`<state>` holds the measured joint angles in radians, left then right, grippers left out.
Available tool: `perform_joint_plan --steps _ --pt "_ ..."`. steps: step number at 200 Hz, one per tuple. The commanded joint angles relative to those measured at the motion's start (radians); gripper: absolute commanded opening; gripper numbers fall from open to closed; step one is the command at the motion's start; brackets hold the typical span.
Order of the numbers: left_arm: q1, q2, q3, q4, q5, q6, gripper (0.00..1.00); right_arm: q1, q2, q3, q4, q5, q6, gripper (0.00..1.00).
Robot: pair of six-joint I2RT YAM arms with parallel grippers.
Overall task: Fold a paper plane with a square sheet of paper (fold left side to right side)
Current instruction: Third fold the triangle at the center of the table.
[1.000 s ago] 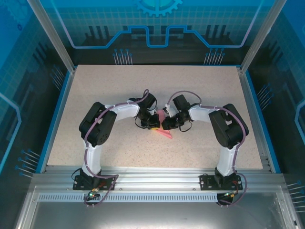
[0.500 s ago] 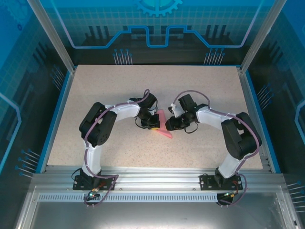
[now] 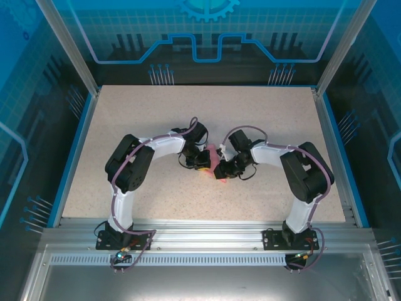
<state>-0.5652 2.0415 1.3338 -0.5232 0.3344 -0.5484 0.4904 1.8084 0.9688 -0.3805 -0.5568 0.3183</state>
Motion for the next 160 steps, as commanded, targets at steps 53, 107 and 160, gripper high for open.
perform_joint_plan --steps 53,107,160 --pt "-0.011 0.083 -0.008 -0.057 -0.104 0.013 0.12 0.01 0.028 -0.045 -0.069 0.014 0.042 0.24" --pt "-0.011 0.09 -0.002 -0.062 -0.11 0.013 0.12 0.008 0.02 -0.109 -0.103 0.047 0.061 0.22" --pt "-0.01 0.089 0.004 -0.066 -0.112 0.015 0.12 -0.001 -0.108 -0.194 -0.112 0.043 0.068 0.2"
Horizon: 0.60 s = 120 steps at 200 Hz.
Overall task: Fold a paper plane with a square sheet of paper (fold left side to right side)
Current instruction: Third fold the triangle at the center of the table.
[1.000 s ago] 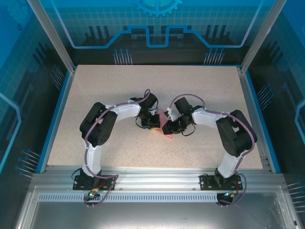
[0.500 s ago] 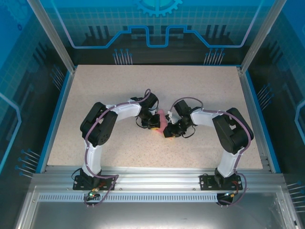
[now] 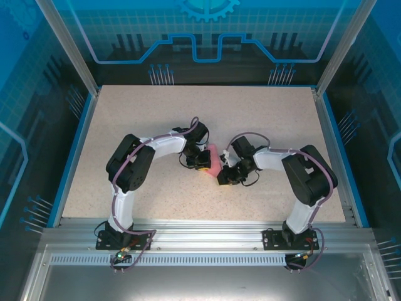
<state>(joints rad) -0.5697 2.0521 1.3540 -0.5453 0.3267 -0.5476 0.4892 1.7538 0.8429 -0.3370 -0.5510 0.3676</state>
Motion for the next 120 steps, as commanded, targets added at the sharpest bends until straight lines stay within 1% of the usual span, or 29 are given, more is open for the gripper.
perform_joint_plan --steps 1,26,45,59,84,120 --pt "-0.006 0.079 -0.016 -0.044 -0.104 0.014 0.12 0.0 -0.059 -0.069 -0.155 0.037 0.018 0.2" --pt "-0.006 0.077 -0.013 -0.044 -0.103 0.013 0.11 -0.001 -0.167 -0.039 -0.177 0.028 0.02 0.2" --pt "-0.007 0.074 -0.011 -0.044 -0.103 0.012 0.12 -0.002 -0.192 0.01 -0.194 0.06 0.036 0.19" --pt "-0.01 0.074 -0.01 -0.042 -0.102 0.012 0.11 -0.001 -0.167 0.031 -0.177 0.073 0.061 0.17" --pt "-0.009 0.074 -0.006 -0.044 -0.1 0.014 0.11 0.005 -0.065 0.11 -0.153 0.08 0.095 0.13" --pt "-0.011 0.071 0.001 -0.048 -0.1 0.012 0.11 0.015 0.035 0.138 -0.145 0.085 0.111 0.12"
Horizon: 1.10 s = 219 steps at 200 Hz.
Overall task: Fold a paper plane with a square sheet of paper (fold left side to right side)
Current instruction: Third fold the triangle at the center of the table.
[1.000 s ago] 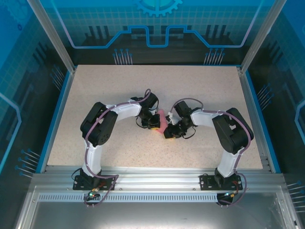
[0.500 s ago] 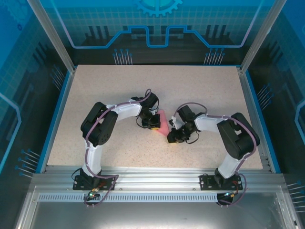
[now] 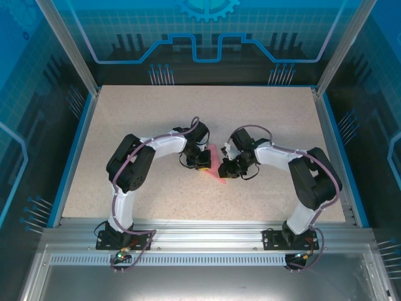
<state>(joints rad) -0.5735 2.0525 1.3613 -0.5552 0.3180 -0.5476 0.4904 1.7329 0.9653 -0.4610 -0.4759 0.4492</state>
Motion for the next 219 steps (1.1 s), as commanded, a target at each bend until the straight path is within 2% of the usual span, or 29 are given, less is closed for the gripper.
perform_joint_plan --steps 1,55,81,114,154,179,219 --pt "-0.008 0.07 -0.006 -0.038 -0.091 0.012 0.11 0.014 0.058 0.014 -0.021 0.01 0.029 0.12" --pt "-0.007 0.039 0.017 -0.056 -0.09 0.027 0.13 0.011 0.109 -0.039 -0.051 0.111 0.063 0.1" --pt "-0.007 -0.037 0.027 -0.056 -0.083 0.028 0.21 0.005 0.117 -0.07 -0.053 0.149 0.08 0.1" --pt "-0.007 -0.164 -0.012 -0.031 -0.061 0.005 0.25 0.005 0.122 -0.071 -0.064 0.181 0.079 0.1" --pt "-0.027 -0.247 -0.137 0.06 0.009 -0.048 0.19 0.004 0.125 -0.063 -0.065 0.192 0.075 0.09" --pt "-0.054 -0.228 -0.174 0.134 0.062 -0.088 0.16 0.004 0.13 -0.061 -0.064 0.192 0.078 0.08" --pt "-0.095 -0.176 -0.144 0.164 0.078 -0.109 0.15 0.005 0.131 -0.062 -0.064 0.192 0.079 0.08"
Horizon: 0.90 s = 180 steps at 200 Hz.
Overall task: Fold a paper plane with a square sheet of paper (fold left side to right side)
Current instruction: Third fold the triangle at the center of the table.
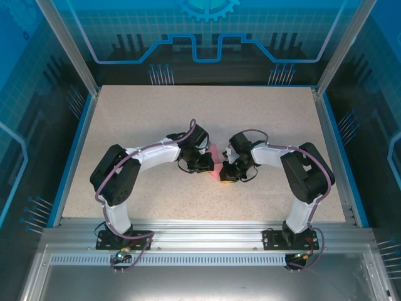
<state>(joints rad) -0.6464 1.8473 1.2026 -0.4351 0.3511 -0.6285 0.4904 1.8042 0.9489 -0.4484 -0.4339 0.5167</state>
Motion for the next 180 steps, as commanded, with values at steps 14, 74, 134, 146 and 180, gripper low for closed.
perform_joint_plan --steps 14,74,134,146,180 --pt "-0.027 0.044 0.022 0.045 0.043 -0.031 0.15 0.006 0.06 -0.043 -0.077 0.15 0.012 0.08" --pt "-0.031 0.089 0.024 0.046 0.037 -0.033 0.13 0.006 0.062 -0.044 -0.076 0.149 0.012 0.08" --pt "-0.031 0.101 0.026 0.068 0.06 -0.039 0.14 0.007 0.062 -0.044 -0.079 0.148 0.011 0.08" --pt "-0.031 0.109 0.029 0.067 0.058 -0.039 0.13 0.006 0.061 -0.044 -0.078 0.148 0.01 0.08" --pt "-0.031 0.144 0.048 0.039 0.032 -0.019 0.13 0.007 0.06 -0.041 -0.083 0.152 0.01 0.08"
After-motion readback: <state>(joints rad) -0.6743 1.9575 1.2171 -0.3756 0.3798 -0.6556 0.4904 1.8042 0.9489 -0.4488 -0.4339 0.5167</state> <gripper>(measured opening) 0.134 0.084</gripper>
